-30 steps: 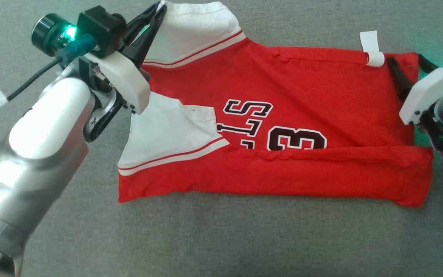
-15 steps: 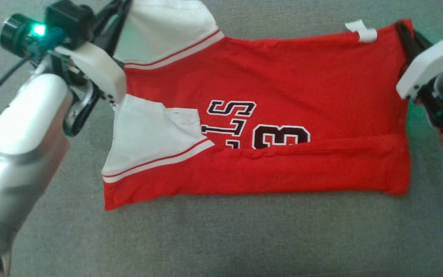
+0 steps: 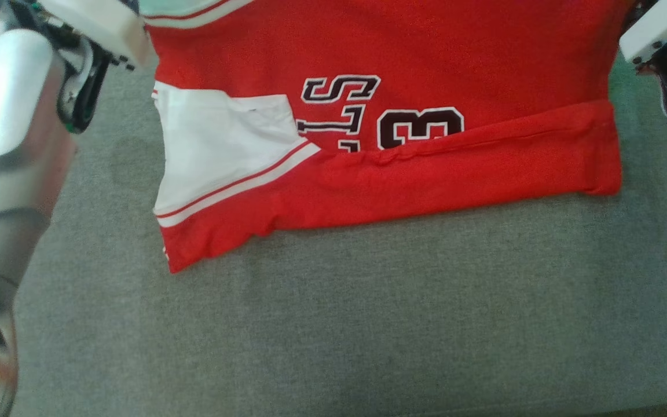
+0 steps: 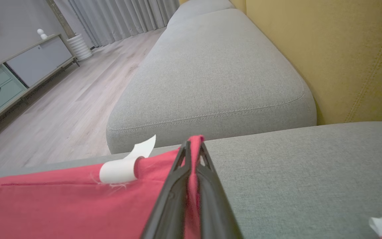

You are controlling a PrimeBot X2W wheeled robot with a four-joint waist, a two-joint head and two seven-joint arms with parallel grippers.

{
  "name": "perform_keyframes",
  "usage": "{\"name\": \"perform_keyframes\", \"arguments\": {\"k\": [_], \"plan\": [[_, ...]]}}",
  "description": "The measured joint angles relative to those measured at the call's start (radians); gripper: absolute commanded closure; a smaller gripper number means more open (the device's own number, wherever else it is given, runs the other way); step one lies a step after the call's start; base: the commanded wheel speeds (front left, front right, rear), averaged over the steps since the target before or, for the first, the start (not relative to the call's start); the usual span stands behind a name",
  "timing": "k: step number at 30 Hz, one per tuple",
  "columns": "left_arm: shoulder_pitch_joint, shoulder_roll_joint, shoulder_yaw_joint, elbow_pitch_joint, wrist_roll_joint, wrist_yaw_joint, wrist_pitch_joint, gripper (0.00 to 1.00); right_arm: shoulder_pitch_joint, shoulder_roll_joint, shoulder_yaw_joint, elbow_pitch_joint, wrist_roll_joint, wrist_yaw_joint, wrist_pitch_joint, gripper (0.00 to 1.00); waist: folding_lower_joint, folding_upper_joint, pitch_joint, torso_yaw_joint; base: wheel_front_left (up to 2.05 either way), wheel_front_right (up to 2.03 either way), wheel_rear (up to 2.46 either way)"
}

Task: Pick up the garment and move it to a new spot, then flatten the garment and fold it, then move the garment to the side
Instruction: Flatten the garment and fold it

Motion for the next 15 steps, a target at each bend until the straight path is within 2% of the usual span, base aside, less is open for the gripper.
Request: {"name": "perform_keyframes", "arguments": {"k": [7, 15], "plan": [[-0.001, -0.046, -0.035, 0.077, 0.001, -0.044, -0.049, 1.00, 0.000, -0.002, 0.038, 0.019, 0.050, 0.000, -0.009, 1.00, -0.0002, 0.0000, -0.016, 0.025, 0.00, 0.00, 0.00], [0.068, -0.034, -0.084, 0.062, -0.020, -0.077, -0.038, 1.00, 0.112, -0.035, 0.090, -0.003, 0.127, 0.000, 0.007, 1.00, -0.0003, 0.0001, -0.078, 0.043, 0.00, 0.00, 0.00]]}}
